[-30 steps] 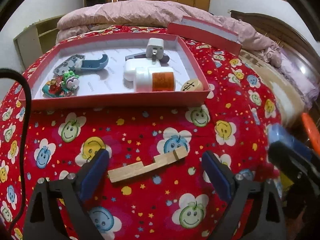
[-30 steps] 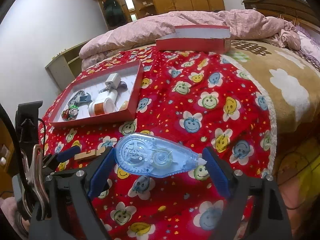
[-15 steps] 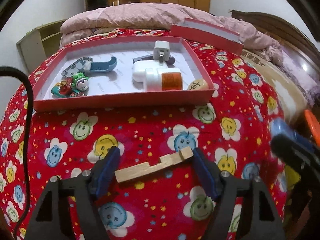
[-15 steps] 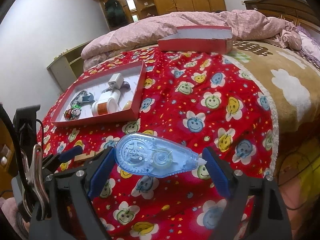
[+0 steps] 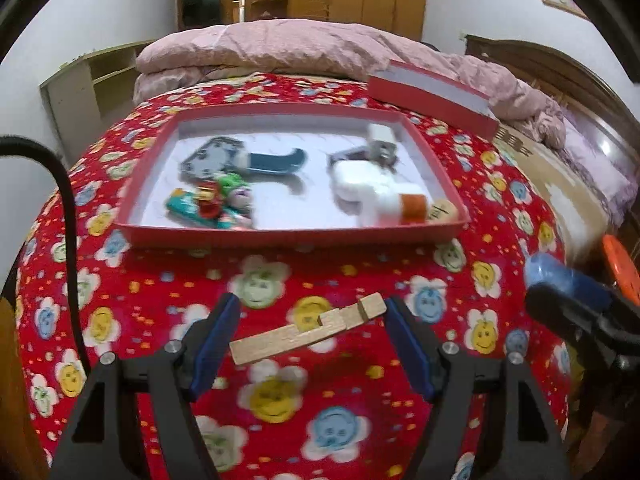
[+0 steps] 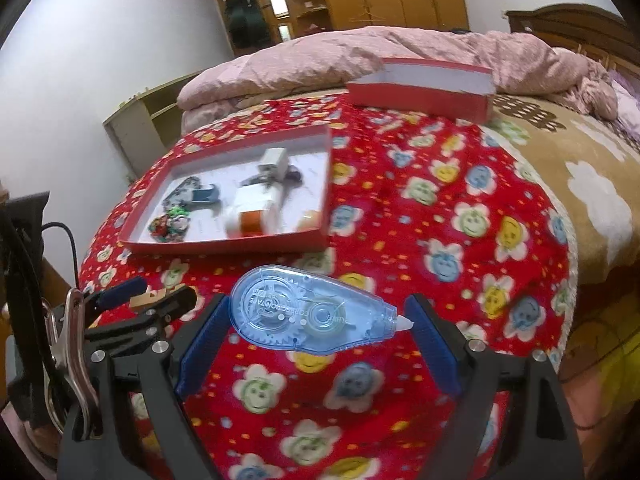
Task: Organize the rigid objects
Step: 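Carry the wooden piece and correction tape into the red box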
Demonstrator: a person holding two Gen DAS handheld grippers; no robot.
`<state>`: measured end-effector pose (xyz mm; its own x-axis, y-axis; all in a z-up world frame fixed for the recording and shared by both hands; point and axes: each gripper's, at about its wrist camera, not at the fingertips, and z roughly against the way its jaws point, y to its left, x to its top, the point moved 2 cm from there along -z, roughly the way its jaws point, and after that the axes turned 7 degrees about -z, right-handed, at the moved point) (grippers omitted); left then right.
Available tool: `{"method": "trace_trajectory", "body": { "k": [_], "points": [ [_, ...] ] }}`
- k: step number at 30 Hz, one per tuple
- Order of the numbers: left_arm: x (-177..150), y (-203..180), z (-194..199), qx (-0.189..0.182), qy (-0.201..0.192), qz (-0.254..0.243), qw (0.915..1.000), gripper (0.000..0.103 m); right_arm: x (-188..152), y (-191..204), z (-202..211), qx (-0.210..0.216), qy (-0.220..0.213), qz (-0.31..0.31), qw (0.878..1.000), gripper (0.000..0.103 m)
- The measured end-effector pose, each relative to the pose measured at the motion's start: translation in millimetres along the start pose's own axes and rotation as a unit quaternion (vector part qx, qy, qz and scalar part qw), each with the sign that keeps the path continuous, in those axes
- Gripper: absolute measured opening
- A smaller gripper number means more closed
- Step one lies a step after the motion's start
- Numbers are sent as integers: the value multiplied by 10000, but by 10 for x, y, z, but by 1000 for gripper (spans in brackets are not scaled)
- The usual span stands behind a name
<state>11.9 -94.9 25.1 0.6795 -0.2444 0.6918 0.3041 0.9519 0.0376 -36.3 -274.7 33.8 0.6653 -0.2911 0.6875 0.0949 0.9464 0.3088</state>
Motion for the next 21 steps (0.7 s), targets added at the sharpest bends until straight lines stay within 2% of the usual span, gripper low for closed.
{"method": "trace_trajectory", "body": {
  "k": [10, 21],
  "points": [
    [134, 436, 151, 73, -106, 184, 9997, 78, 86, 423, -89, 176, 21, 292, 9994, 89],
    [419, 654, 83, 119, -247, 115, 9996, 78, 331, 646, -342, 225, 140, 344, 9991, 89]
  ]
}}
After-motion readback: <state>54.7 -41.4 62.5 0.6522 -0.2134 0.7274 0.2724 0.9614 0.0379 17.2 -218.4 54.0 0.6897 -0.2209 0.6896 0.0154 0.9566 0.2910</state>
